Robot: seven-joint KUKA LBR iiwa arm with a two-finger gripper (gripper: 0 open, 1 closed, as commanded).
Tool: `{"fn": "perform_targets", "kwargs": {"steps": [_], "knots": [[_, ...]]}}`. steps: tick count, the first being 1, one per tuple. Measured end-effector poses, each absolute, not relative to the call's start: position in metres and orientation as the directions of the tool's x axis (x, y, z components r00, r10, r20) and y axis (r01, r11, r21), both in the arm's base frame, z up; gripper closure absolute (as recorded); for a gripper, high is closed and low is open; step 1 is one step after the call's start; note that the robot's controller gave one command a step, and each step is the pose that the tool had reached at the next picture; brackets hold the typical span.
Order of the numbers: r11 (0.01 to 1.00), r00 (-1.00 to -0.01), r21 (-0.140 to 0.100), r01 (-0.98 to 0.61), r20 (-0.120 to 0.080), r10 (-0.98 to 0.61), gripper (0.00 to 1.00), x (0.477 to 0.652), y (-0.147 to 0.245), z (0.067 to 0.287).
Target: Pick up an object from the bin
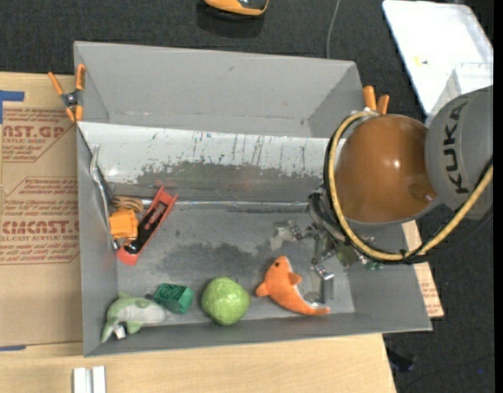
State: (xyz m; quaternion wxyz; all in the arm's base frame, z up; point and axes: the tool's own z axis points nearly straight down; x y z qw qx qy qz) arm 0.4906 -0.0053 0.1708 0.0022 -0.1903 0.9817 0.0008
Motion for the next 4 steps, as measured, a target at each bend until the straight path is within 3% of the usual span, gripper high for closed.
{"fn": "perform_targets", "kwargs": {"steps": [1,2,3,4], "knots": [[0.928,-0.928,0.001,-0.373,-0.005,-0.373,0.00,0.495,-0.003,0.102],[0.949,-0.949,-0.001,-0.317,-0.009,-0.317,0.00,0.485,-0.024,0.079],[0.925,-0.925,0.003,-0.380,-0.003,-0.380,0.00,0.502,-0.026,0.098],[0.946,-0.946,0.003,-0.325,-0.002,-0.325,0.00,0.492,-0.036,0.122]]}}
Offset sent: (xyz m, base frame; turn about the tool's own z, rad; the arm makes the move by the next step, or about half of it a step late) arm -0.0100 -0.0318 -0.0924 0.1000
